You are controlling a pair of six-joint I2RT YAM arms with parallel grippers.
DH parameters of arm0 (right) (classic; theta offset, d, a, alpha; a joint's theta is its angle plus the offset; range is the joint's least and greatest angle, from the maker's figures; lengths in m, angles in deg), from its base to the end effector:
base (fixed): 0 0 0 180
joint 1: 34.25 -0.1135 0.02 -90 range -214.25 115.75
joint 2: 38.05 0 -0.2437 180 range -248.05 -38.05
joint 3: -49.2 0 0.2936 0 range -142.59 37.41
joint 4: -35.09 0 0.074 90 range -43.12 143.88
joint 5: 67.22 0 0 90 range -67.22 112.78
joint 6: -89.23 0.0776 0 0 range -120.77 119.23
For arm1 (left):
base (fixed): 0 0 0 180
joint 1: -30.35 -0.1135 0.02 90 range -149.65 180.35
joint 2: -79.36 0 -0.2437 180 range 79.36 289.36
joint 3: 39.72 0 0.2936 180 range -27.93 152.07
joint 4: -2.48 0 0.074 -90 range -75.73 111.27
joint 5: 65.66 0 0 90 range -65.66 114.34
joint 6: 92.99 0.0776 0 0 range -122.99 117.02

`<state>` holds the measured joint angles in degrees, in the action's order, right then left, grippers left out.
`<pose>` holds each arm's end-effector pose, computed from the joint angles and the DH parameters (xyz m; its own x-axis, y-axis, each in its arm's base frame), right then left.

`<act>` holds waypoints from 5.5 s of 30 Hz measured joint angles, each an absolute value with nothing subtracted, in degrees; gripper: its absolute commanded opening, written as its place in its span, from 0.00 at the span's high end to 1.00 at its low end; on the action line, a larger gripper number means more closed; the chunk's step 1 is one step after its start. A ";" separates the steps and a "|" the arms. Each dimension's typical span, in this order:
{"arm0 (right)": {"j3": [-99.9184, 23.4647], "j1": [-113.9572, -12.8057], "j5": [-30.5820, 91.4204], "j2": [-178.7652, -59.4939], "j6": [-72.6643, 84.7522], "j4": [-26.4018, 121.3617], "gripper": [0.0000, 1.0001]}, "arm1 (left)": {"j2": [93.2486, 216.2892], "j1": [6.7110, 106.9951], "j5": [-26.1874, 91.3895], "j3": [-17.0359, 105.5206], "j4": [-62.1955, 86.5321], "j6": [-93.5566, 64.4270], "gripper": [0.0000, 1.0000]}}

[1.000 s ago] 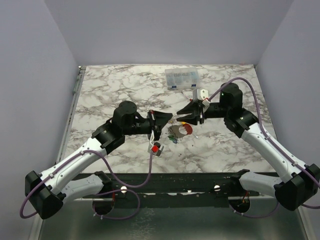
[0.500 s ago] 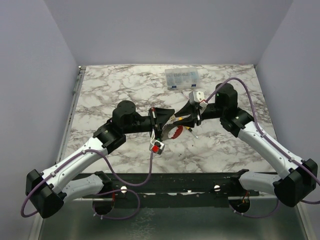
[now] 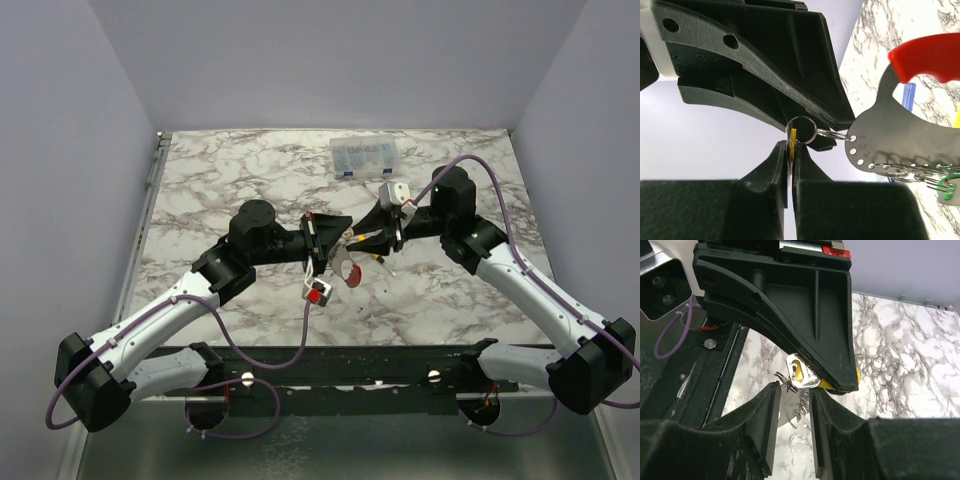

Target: Remove the keys from the keyring

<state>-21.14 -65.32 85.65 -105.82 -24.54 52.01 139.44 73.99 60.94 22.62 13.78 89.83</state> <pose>0.2445 0.2280 0.3251 0.1982 -0.0951 -0.9755 -0.9768 -0.1013 -0.1886 0.2043 -0.2588 0.3149 0.9846 0.1691 -0.0450 0.0653 -0.1169 0.9910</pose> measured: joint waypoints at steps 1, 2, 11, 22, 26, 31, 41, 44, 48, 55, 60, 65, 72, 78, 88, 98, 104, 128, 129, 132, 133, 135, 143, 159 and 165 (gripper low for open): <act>-21.14 -65.35 85.76 -105.82 -24.50 51.99 0.64 | 139.66 73.99 60.94 22.62 13.50 89.81 1.00; -21.14 -65.35 85.91 -105.82 -24.30 51.86 0.66 | 139.76 73.99 60.94 22.62 13.30 89.81 1.00; -21.14 -65.32 86.66 -105.75 -23.18 50.35 0.77 | 140.05 73.99 60.87 22.62 10.98 89.59 1.00; -21.14 -65.39 85.96 -104.22 -24.78 52.38 0.74 | 140.03 74.06 59.65 22.62 10.61 88.32 1.00; -21.14 -65.41 85.45 -104.02 -24.85 52.80 0.81 | 140.00 74.25 59.61 22.62 10.59 88.13 1.00; -21.14 -65.41 84.82 -104.02 -25.04 52.84 0.99 | 140.00 74.25 59.58 22.62 10.65 87.80 1.00; -21.14 -65.43 82.44 -103.96 -24.80 52.95 0.99 | 137.45 74.25 56.33 20.63 10.96 85.20 1.00; -21.14 -65.43 82.17 -103.85 -24.56 52.95 0.99 | 136.25 74.25 55.02 19.54 10.96 84.26 1.00; -21.14 -65.43 82.17 -103.65 -22.99 52.60 0.99 | 134.43 74.23 53.73 17.57 11.03 84.04 1.00; -21.49 -65.43 82.26 -103.74 -19.82 51.88 0.99 | 133.40 74.21 52.98 14.42 10.79 85.52 1.00; -21.57 -65.43 82.50 -103.91 -18.84 51.53 0.99 | 133.58 74.23 52.57 14.03 9.80 86.22 1.00; -21.57 -65.43 82.96 -103.91 -18.79 51.27 0.99 | 134.82 74.23 52.07 13.70 8.25 86.20 1.00; -21.57 -65.43 83.22 -104.22 -17.96 50.72 0.99 | 136.31 74.23 52.07 13.44 6.17 87.08 1.00; -21.62 -65.32 83.55 -104.90 -17.31 49.61 0.99 | 136.66 74.23 52.04 12.93 5.45 88.06 1.00; -22.89 -65.30 83.70 -104.83 -29.35 57.12 0.99 | 136.81 72.59 52.15 14.73 6.20 81.94 1.00; -28.04 -65.30 83.75 -107.06 -36.45 64.36 0.99 | 136.81 71.48 54.56 18.64 10.65 80.06 1.00; -32.39 -65.32 84.21 -110.89 -39.36 69.36 0.99 | 137.54 71.02 55.43 22.27 15.35 79.51 1.00; -35.34 -56.28 84.73 -113.79 -27.77 70.89 0.40 | 140.77 71.35 51.41 30.60 31.55 73.35 1.00; -35.47 -55.97 84.56 -113.79 -26.68 70.65 0.41 | 141.27 71.35 50.99 31.14 32.07 72.69 1.00; -35.69 -55.40 83.75 -113.64 -23.84 70.35 0.44 | 142.80 71.35 49.97 33.22 33.93 70.36 1.00; -35.69 -55.20 83.44 -113.53 -23.03 70.33 0.45 | 143.39 71.35 49.57 34.03 34.48 69.35 1.00; -35.69 -55.05 82.59 -113.23 -21.06 70.22 0.47 | 144.25 71.35 48.98 35.43 35.62 67.86 1.00; -35.69 -54.77 79.38 -112.24 -14.62 68.99 0.57 | 149.01 71.50 46.08 44.06 41.69 58.05 1.00; -30.99 -54.77 78.28 -110.73 -4.02 60.60 0.62 | 158.45 74.32 38.56 56.76 50.59 37.48 1.00; -29.16 -55.03 78.26 -110.73 -2.22 58.87 0.59 | 159.98 74.41 37.31 58.83 51.16 32.57 1.00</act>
<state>-29.16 -55.03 78.26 -110.73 -2.22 58.87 159.98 74.41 37.31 58.83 51.16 32.57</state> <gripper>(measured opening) 0.399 0.051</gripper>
